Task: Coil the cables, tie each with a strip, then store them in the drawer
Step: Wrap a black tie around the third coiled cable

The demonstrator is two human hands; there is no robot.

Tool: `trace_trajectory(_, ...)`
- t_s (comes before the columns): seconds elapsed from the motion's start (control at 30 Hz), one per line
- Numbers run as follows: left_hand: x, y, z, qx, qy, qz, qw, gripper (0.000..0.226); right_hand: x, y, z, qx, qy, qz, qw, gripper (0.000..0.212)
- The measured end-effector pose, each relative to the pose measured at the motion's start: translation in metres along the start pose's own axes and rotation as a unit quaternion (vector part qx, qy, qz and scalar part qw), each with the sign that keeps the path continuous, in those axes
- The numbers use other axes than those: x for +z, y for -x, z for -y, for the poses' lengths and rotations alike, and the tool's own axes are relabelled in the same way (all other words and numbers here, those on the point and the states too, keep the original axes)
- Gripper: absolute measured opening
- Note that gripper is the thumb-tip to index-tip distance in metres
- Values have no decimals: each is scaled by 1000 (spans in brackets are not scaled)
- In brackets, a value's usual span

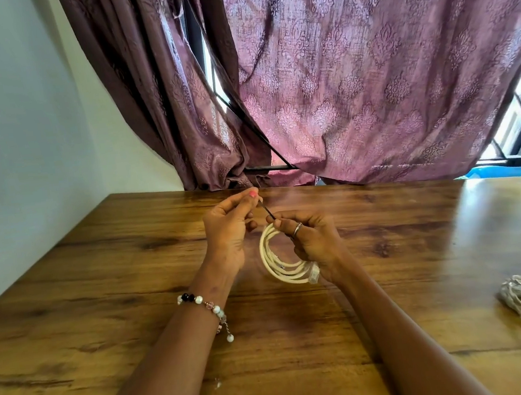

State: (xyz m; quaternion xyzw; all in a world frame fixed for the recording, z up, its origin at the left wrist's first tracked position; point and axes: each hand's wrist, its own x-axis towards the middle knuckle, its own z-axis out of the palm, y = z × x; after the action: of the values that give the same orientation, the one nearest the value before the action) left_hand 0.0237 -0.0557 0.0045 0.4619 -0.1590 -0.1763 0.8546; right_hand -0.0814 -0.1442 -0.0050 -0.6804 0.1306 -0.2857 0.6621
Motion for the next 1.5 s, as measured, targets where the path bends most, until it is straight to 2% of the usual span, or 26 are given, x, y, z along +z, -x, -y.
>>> trace_trajectory(0.33, -6, 0, -3, -26, 17, 37, 999, 7, -7, -1, -3, 10, 4, 17, 1000, 22)
trace_trajectory(0.57, -6, 0, -4, 57, -17, 9, 998, 4, -8, 0, -2, 7, 3, 40, 999, 24)
trace_trajectory(0.73, -3, 4, -2, 122, -86, 42, 988, 3, -7, 0, -2, 1, 3, 46, 999, 27)
trace_trajectory(0.93, 0, 5, 5, 184, -194, 90, 959, 6, -6, -1, -3, -9, 4, 46, 999, 36)
trace_trajectory(1.23, 1, 8, 1, 139, -150, 53, 977, 8, -2, -2, -3, 8, -21, 37, 999, 31)
trace_trajectory(1.5, 1, 6, 0, 104, -98, 11, 990, 7, -4, -3, -7, 5, -24, 54, 998, 17)
